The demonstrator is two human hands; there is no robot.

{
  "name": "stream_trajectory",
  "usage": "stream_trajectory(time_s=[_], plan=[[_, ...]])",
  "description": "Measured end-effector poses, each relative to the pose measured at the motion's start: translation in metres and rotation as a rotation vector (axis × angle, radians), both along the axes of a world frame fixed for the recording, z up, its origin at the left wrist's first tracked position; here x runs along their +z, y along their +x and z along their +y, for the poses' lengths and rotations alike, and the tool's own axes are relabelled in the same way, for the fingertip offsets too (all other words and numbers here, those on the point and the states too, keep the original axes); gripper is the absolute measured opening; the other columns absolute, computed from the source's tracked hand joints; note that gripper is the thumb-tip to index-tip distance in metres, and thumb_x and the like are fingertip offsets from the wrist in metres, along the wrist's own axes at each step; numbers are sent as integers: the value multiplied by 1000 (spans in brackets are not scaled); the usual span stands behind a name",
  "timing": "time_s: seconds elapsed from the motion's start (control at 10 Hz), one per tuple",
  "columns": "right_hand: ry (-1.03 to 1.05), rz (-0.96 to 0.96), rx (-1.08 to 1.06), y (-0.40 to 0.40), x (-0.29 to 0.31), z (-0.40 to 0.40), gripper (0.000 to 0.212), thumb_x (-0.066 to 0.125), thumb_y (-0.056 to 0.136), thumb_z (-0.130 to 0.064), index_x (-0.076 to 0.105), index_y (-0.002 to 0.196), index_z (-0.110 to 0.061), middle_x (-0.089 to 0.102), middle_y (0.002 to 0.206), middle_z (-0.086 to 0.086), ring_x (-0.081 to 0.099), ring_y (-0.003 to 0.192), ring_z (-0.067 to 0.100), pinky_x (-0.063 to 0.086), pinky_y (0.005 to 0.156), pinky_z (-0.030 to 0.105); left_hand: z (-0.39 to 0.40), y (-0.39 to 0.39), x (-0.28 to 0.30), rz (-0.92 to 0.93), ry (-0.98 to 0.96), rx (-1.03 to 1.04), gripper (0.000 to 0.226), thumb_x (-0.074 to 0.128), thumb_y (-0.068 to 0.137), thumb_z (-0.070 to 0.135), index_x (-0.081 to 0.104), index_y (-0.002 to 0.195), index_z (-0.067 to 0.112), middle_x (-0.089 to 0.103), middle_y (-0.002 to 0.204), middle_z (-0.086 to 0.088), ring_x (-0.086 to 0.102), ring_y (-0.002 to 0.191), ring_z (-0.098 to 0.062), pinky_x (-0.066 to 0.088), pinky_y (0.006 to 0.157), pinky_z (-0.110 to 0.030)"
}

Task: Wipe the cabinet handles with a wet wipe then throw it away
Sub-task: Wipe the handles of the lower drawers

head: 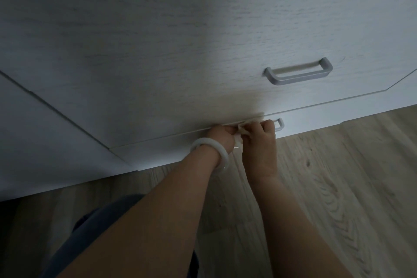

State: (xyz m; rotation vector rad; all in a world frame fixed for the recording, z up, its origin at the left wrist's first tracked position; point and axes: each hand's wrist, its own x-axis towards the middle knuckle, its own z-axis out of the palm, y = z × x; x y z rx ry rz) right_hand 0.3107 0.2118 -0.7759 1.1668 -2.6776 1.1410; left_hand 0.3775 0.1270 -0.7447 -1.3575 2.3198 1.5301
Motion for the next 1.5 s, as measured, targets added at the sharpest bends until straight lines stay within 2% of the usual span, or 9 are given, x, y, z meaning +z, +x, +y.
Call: stream_trajectory(time_s=[0.3,0.4,0.5,0.6,0.8,1.0,1.1,1.2,1.5], plan=[[-28,49,-16,-16,-3,20,14,62,75,11,64,78,-2,51,82,9,48,64,21,33,50,15,2,0,2,132,121,179,33,45,95,-2,59,124,0,57,131,-16,51,125,-28,37,92,-15],[-54,-18,-157,-40,5,33,22,58,74,11,57,66,-9,45,74,2,40,58,16,27,48,9,0,-1,-1,123,155,137,33,47,93,-2,58,124,-3,57,126,-16,51,112,-21,34,64,0],[24,34,13,-35,10,25,14,66,72,6,69,78,-6,55,79,7,44,65,13,23,50,16,-3,-4,0,115,144,117,35,43,95,-4,56,127,-1,56,132,-16,51,123,-25,35,84,-11],[90,-14,116,-18,5,18,26,72,76,-4,73,102,-9,54,89,6,45,72,12,25,53,6,-3,-3,-1,50,74,74,36,46,93,-2,58,127,6,57,133,-11,54,123,-25,42,94,-21],[23,-177,-108,-49,8,34,29,61,82,0,73,106,-11,50,86,-2,45,65,5,33,55,5,4,2,-4,223,163,156,32,67,86,20,68,114,5,67,118,-8,60,115,-18,40,93,-17],[56,-106,-29,-18,9,21,31,66,86,-13,65,117,-7,44,103,3,56,84,22,49,73,29,4,-2,-1,179,150,206,32,63,89,32,71,110,10,69,117,-4,60,113,-18,41,96,-21],[-11,-106,34,-11,8,22,33,65,90,-25,67,117,-7,44,97,1,54,83,19,52,76,29,5,-6,-1,146,132,234,31,61,90,33,71,109,11,70,114,-9,62,109,-23,45,99,-30],[-2,-98,75,-19,10,23,23,64,91,-20,72,109,-8,49,88,0,51,74,13,40,65,10,7,-10,-3,112,117,256,31,60,90,34,72,107,10,70,114,-10,63,108,-25,46,98,-32],[-28,-227,-77,-41,9,36,21,62,89,-11,74,107,-14,55,86,0,50,66,1,37,63,0,3,-7,-12,93,113,199,38,63,80,-8,68,115,6,66,117,-14,61,111,-29,47,101,-37]])
